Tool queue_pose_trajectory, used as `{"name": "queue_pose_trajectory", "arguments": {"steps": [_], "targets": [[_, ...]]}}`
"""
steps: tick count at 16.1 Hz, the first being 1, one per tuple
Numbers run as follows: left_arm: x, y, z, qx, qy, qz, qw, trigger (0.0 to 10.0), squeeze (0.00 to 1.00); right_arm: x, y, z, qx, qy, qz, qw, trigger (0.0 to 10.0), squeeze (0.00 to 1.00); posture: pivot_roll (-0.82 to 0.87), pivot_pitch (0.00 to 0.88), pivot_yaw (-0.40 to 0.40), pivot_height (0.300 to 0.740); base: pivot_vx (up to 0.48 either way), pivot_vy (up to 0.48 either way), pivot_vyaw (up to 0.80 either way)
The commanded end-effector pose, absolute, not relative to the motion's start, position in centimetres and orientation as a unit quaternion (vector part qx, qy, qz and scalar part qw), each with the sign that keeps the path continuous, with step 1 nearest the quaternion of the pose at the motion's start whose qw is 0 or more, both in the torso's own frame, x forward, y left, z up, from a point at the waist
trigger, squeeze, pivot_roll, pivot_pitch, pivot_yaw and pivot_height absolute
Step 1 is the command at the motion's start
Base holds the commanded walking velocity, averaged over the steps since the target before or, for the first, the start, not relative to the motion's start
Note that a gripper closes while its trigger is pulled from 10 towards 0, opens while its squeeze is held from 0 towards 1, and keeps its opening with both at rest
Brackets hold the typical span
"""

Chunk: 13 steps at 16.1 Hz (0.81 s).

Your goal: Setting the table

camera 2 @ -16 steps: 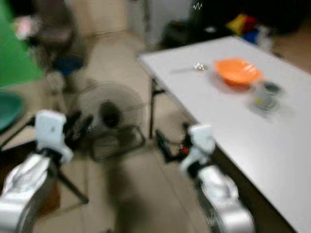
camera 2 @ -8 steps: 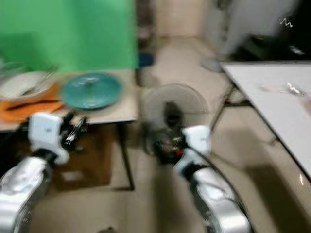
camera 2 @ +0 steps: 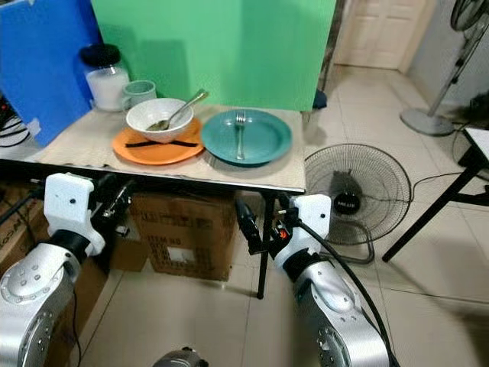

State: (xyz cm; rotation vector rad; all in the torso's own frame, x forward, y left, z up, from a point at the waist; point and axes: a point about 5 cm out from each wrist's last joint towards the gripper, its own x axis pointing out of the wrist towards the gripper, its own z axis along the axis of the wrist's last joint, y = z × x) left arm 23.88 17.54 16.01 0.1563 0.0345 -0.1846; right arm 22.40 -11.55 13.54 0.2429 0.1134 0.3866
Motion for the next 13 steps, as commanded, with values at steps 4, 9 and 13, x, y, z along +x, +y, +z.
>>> {"name": "queue_pose_trajectory", "arguments": {"steps": [4,9,13], "targets": [[24.1,17.0,16.5,0.078,0.014,-0.111,0.991,10.0,0.00,23.0,-12.0,13.4,0.132,0.061,0.161,0.976,10.0,0.00,0.22,0.000,0.017,0.727,0.296,0.000,0.00],[23.6,17.3,16.2,0.078,0.020,-0.109,0.991,10.0,0.00,23.5,-13.2,13.4,0.115,0.050,0.119,0.985,10.0,0.00,0.22,0.000,0.018,0.727,0.313,0.000,0.00],[23.7,17.2,16.4,0.078,0.016,-0.109,0.991,10.0,0.00,23.6,-12.7,13.8,0.099,0.041,0.140,0.984,10.0,0.00,0.22,0.000,0.017,0.727,0.314,0.000,0.00]]}}
